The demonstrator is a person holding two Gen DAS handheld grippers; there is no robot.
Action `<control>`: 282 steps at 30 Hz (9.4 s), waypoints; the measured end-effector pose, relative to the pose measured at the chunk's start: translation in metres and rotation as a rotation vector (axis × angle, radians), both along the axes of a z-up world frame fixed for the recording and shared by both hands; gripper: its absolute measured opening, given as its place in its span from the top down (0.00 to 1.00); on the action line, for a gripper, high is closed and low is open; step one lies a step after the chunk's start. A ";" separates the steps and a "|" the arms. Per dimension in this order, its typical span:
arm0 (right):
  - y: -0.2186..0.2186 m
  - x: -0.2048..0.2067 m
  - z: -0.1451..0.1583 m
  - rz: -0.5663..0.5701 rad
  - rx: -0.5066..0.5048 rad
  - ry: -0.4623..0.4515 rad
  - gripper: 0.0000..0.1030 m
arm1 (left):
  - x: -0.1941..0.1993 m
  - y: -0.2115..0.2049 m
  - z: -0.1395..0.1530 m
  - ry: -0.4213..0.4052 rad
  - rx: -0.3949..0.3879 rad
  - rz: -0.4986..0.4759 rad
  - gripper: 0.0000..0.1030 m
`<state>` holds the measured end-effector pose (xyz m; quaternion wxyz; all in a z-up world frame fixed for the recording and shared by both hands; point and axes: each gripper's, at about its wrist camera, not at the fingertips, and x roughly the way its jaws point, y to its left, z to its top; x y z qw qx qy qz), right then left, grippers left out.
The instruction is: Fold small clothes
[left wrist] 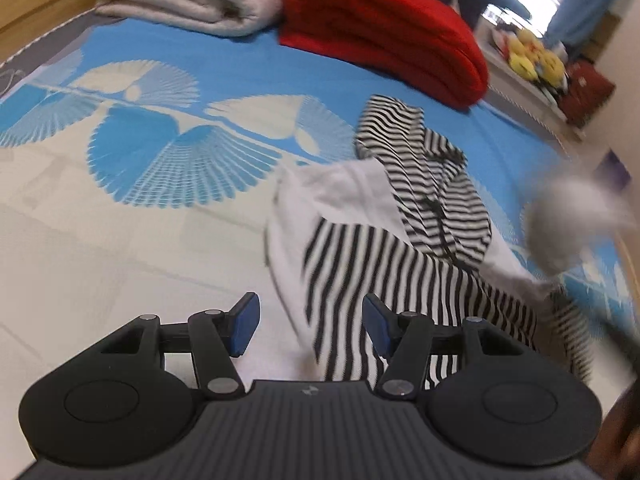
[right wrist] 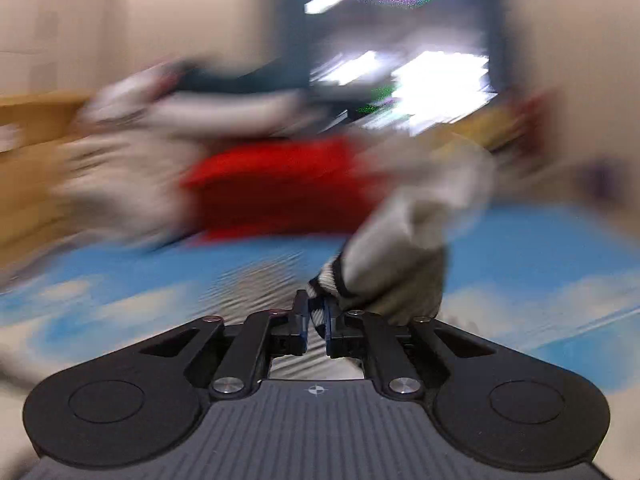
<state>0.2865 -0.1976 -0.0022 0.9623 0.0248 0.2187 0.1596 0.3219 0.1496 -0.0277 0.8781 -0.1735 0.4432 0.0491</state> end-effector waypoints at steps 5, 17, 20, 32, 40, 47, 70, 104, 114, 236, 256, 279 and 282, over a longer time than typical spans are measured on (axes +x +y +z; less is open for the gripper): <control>0.048 -0.003 -0.024 0.080 0.010 0.452 0.79 | 0.000 0.018 0.001 0.012 -0.070 0.044 0.40; -0.011 0.007 -0.044 -0.301 0.146 0.507 0.54 | 0.012 0.010 -0.039 0.085 -0.235 0.074 0.75; -0.022 0.018 -0.061 -0.354 0.171 0.574 0.55 | 0.024 0.009 -0.052 0.097 -0.307 0.092 0.75; -0.034 0.044 -0.068 -0.376 0.234 0.651 0.55 | 0.067 0.011 -0.114 0.185 -0.514 0.233 0.62; -0.047 0.049 -0.062 -0.406 0.228 0.634 0.55 | 0.064 0.007 -0.097 0.097 -0.390 0.235 0.96; -0.058 0.043 -0.071 -0.493 0.263 0.666 0.55 | -0.004 -0.014 -0.031 -0.002 -0.194 0.282 0.94; -0.061 0.044 -0.089 -0.636 0.148 0.697 0.53 | 0.032 -0.032 -0.070 0.137 -0.017 0.054 0.61; 0.001 0.048 -0.053 -0.372 -0.145 0.444 0.52 | 0.046 -0.078 -0.019 -0.048 0.228 -0.051 0.40; 0.002 0.047 -0.052 -0.364 -0.176 0.420 0.52 | 0.048 -0.083 -0.022 -0.055 0.263 -0.054 0.33; -0.124 0.042 -0.006 -0.311 0.500 0.311 0.98 | 0.003 -0.006 -0.056 -0.015 -0.340 -0.039 0.99; -0.116 0.047 -0.082 -0.480 0.393 0.787 0.92 | -0.002 -0.008 -0.077 0.147 -0.152 0.156 0.99; -0.060 0.053 -0.089 -0.083 -0.039 0.734 0.66 | 0.000 -0.046 -0.075 0.075 -0.018 -0.367 0.86; -0.066 0.048 -0.086 -0.060 -0.012 0.686 0.64 | -0.008 -0.047 -0.101 0.178 0.047 -0.357 0.87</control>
